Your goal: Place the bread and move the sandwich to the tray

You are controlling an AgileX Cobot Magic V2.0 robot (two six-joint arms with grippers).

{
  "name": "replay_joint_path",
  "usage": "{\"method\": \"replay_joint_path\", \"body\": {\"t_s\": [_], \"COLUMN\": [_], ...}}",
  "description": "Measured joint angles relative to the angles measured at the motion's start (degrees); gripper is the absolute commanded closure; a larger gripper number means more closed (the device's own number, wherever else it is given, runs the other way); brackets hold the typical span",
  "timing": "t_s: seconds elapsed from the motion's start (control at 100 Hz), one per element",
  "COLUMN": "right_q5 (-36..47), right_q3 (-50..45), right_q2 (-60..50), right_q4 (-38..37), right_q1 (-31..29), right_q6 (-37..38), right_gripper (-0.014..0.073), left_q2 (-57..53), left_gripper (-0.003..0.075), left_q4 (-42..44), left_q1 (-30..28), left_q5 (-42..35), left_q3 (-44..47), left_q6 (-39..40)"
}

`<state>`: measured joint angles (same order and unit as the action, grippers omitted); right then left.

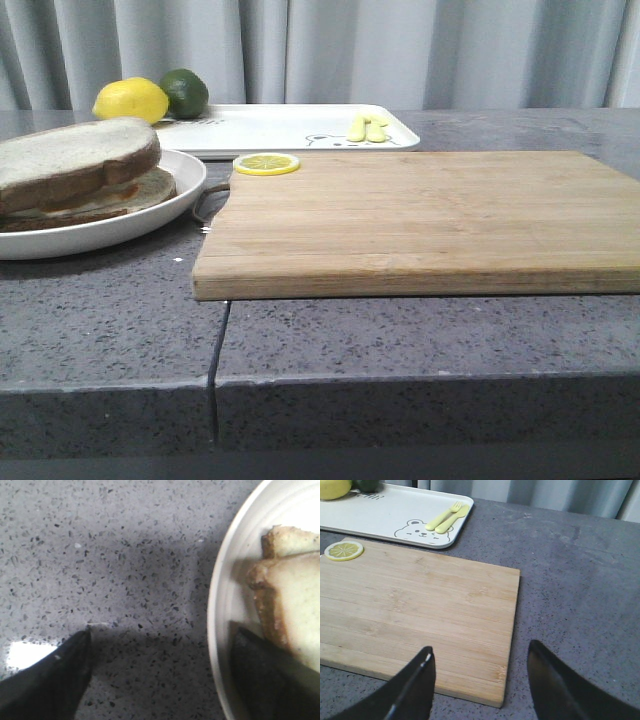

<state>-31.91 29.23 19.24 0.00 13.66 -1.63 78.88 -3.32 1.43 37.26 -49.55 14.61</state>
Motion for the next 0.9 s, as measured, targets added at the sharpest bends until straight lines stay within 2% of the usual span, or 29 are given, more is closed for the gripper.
{"method": "replay_joint_path", "body": {"t_s": [0.21,0.39,0.9], "right_q5": [0.0,0.5,1.3], "right_q3": [0.0,0.0,0.0], "right_q2": [0.0,0.0,0.0], "right_q4": [0.0,0.0,0.0], "right_q1": [0.0,0.0,0.0], "right_q6": [0.1,0.1,0.1], "right_gripper": [0.0169,0.0169,0.0169], "left_q2": [0.0,0.0,0.0], "left_gripper": [0.0580,0.0741,0.0739], "left_q4": [-0.4,-1.7,-8.9], "left_q1": [0.0,0.0,-0.3], "left_q5": [-0.6,-1.0,-1.8], "left_q3": [-0.1,-0.1,-0.2], "left_q6": [0.0,0.1,0.8]}}
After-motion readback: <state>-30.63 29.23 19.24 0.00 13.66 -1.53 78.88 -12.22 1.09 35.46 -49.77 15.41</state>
